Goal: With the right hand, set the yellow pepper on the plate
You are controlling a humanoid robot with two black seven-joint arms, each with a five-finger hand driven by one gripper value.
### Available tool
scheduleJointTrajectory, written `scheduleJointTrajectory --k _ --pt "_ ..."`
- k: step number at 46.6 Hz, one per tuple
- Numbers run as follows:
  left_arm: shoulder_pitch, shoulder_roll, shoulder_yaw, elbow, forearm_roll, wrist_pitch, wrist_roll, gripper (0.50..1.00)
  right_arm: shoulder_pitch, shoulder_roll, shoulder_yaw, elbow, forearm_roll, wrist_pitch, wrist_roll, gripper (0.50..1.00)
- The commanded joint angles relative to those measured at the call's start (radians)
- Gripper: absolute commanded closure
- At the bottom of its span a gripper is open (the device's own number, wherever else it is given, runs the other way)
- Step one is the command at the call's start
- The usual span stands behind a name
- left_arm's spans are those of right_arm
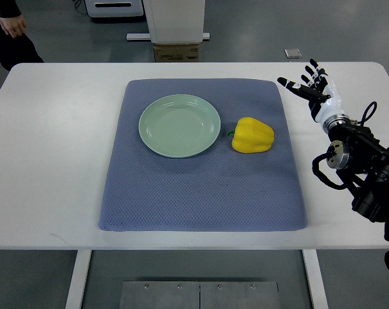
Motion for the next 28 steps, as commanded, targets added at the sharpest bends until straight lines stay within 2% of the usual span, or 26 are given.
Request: scheduleJointTrajectory --k 1,28 --pt "0.0 0.0 0.0 0.0 0.001 0.0 0.0 0.5 0.0 0.0 0.0 0.0 0.0 0.0 0.0 0.5" --pt "0.003 0.0 0.0 0.002 -0.002 0.0 0.0 0.5 -0.002 0.0 -0.001 0.0 0.0 0.0 0.0 0.5"
